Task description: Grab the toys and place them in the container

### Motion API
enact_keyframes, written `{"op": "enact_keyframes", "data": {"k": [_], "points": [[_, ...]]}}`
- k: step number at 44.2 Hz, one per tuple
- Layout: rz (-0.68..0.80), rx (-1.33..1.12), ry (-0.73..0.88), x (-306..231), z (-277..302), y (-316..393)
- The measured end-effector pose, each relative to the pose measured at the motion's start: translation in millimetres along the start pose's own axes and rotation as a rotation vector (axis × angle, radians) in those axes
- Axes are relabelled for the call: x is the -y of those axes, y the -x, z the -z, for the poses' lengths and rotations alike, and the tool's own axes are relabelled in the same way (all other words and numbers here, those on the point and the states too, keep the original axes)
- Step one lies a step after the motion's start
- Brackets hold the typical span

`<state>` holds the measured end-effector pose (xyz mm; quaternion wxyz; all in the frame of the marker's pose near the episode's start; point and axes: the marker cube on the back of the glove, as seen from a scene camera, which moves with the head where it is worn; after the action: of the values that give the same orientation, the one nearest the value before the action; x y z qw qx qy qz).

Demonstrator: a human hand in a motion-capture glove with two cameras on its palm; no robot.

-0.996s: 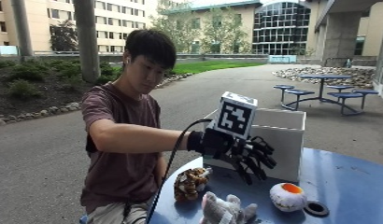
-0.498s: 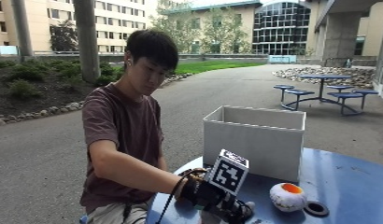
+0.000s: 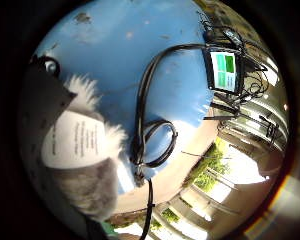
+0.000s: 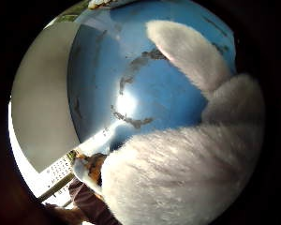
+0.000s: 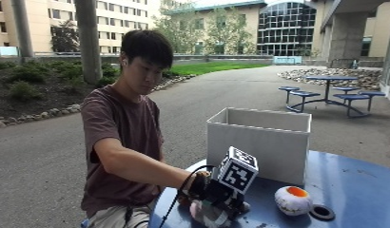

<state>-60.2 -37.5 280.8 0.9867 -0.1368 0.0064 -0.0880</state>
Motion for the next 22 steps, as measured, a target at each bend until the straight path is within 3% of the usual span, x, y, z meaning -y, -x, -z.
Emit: {"op": "enact_keyframes", "data": {"k": [7,22], "points": [[-0.004,0.106,0.029,-6,45,10],[-0.052,0.069,-0.213,-51,240,23]]}}
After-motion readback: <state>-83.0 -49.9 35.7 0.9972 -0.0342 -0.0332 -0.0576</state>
